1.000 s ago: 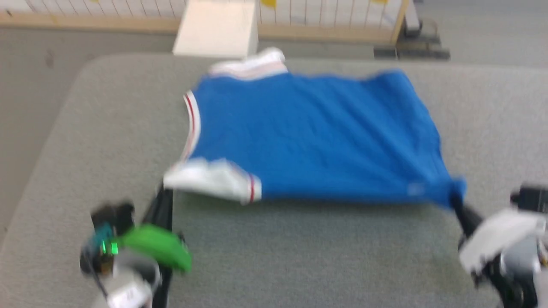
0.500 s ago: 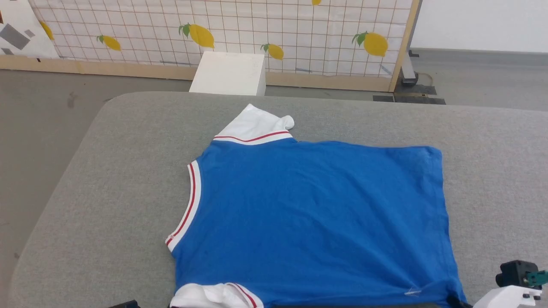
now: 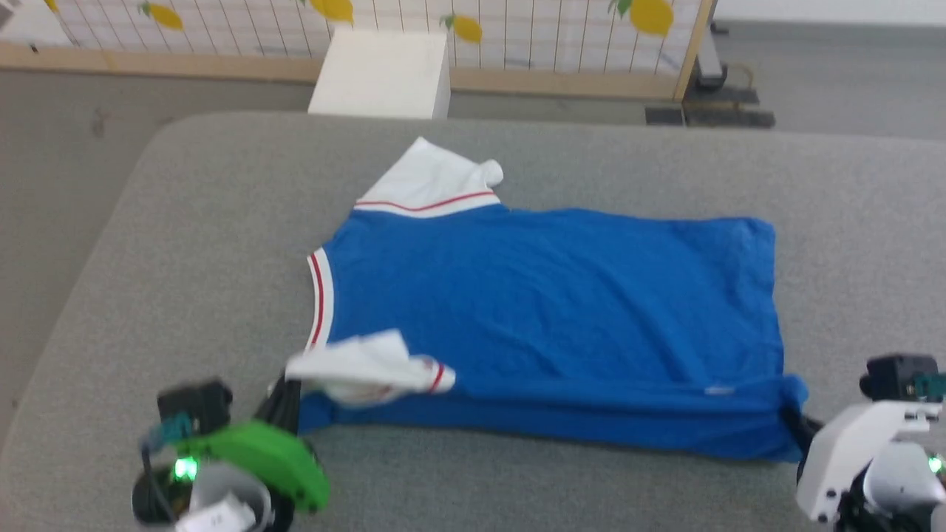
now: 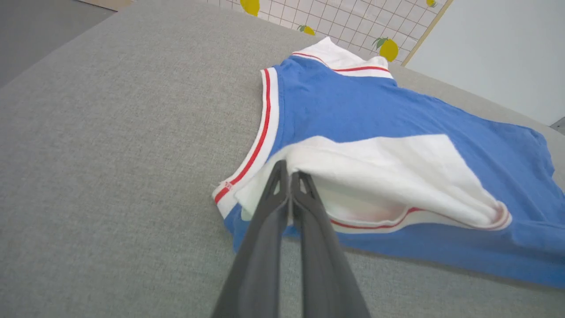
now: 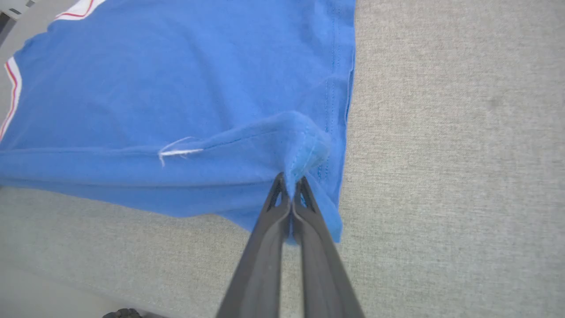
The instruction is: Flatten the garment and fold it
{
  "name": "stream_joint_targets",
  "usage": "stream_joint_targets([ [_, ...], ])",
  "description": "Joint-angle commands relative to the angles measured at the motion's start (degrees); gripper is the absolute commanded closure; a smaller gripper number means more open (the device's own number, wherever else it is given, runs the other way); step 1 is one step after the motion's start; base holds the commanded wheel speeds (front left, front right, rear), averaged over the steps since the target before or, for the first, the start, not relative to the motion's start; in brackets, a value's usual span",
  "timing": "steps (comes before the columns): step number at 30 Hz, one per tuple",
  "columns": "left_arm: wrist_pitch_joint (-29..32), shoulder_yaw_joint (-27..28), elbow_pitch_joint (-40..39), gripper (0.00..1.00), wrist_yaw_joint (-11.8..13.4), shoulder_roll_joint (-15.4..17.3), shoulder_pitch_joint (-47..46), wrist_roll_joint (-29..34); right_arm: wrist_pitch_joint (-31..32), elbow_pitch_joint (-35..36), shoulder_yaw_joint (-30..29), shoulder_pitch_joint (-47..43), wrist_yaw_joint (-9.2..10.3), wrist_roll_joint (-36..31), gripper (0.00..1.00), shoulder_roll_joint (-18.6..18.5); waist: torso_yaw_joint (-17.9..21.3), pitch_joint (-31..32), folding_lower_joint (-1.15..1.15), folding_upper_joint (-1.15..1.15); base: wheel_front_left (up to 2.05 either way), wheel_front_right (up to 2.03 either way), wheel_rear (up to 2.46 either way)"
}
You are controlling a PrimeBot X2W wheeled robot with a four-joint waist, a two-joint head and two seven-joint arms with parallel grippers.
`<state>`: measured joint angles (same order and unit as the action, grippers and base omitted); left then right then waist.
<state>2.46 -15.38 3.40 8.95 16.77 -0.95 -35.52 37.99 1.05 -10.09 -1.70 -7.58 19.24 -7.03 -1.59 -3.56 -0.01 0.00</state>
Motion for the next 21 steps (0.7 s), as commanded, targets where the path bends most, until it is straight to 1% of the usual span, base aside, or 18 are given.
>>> stream_joint_targets([
  [1, 0.1, 0.0, 0.6, 1.0, -0.6, 0.5, -2.7, 0.9, 0.4, 0.1, -0.5, 1.7, 0.09, -1.3, 1.0, 0.3, 0.1, -3.6, 0.01, 0.0, 0.0, 0.0, 0.0],
  [5, 0.0, -0.9, 4.1, 1.0, -2.4, 0.5, -9.3, 1.7, 3.2, -0.7, -1.6, 5.3, 0.09, -4.4, 1.0, 1.4, 0.2, -7.3, 0.01, 0.0, 0.0, 0.0, 0.0],
  [10, -0.5, -1.3, 9.7, 1.0, -3.9, -0.1, -15.0, 1.8, 5.2, -1.1, -1.7, 8.8, 0.09, -7.1, 1.0, 2.3, 0.5, -10.9, 0.01, 0.0, 0.0, 0.0, 0.0],
  [16, -1.8, -1.4, 17.4, 1.0, -5.5, -0.6, -21.0, 1.7, 5.6, -2.8, -1.1, 12.6, 0.09, -9.1, 1.0, 3.2, 0.6, -14.8, 0.01, 0.0, 0.0, 0.0, 0.0],
  [20, -2.7, -1.5, 20.9, 1.0, -6.4, -1.2, -23.3, 1.4, 5.9, -4.4, -0.4, 13.6, 0.09, -9.8, 1.0, 3.4, 0.4, -15.7, 0.01, 0.0, 0.0, 0.0, 0.0],
  [21, -2.9, -1.4, 21.7, 1.0, -6.5, -1.4, -23.8, 1.3, 6.2, -4.8, -0.3, 13.7, 0.09, -9.6, 0.6, 3.5, 0.3, -15.8, 0.01, 0.0, 0.0, 0.0, 0.0],
])
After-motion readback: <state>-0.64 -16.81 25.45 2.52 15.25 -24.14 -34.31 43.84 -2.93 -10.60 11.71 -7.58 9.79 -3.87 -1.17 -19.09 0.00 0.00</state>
